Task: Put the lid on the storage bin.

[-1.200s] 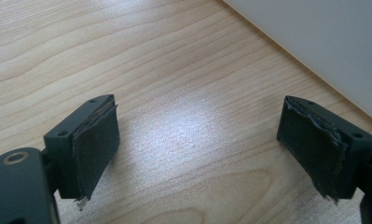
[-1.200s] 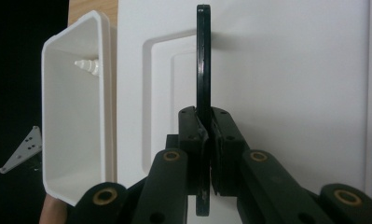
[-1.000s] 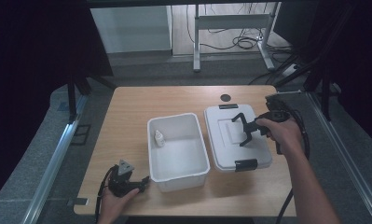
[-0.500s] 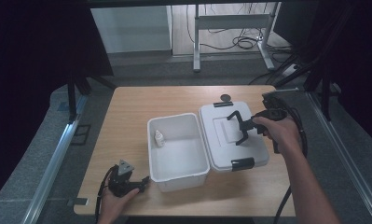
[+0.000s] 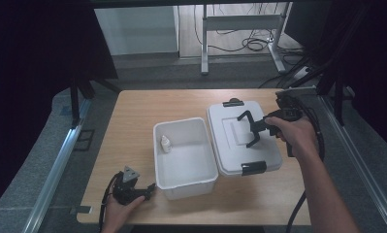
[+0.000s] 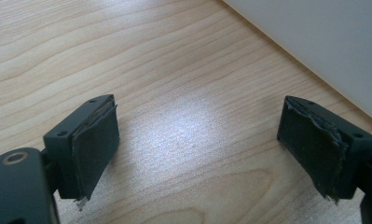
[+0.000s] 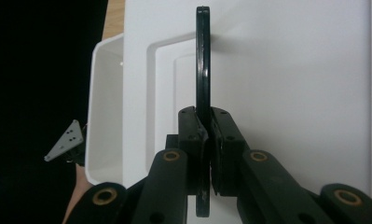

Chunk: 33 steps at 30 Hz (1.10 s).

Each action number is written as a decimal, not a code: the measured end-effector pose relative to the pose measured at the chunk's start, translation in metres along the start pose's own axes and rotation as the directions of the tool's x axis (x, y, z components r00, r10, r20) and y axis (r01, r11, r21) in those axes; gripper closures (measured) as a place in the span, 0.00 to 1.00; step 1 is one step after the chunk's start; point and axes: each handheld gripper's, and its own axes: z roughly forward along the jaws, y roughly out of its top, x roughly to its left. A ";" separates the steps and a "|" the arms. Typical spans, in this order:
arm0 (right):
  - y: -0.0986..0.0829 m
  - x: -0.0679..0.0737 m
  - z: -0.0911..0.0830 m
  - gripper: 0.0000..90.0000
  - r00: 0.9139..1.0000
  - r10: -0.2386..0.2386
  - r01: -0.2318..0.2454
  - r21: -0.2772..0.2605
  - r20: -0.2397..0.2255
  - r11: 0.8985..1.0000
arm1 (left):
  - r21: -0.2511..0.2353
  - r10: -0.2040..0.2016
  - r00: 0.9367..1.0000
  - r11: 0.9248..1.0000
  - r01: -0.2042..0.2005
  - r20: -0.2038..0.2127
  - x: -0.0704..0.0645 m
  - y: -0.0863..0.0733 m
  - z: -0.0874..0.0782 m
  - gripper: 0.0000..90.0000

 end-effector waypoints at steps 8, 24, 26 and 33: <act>-0.004 0.025 0.001 0.94 1.000 -0.004 0.005 -0.002 0.011 1.000 | 0.000 0.005 1.000 1.000 -0.005 0.005 0.000 0.000 0.000 0.14; -0.007 0.057 0.047 0.93 1.000 -0.004 0.005 0.030 -0.019 1.000 | 0.001 0.009 1.000 1.000 -0.009 0.007 0.000 0.000 0.000 0.13; -0.009 0.059 0.052 0.93 1.000 -0.001 0.001 0.034 -0.021 0.999 | 0.001 0.008 1.000 1.000 -0.008 0.006 0.000 0.000 0.000 0.13; -0.013 0.070 0.057 0.93 0.999 -0.011 0.013 0.040 -0.043 0.999 | 0.000 0.007 1.000 1.000 -0.007 0.006 -0.001 0.000 0.000 0.13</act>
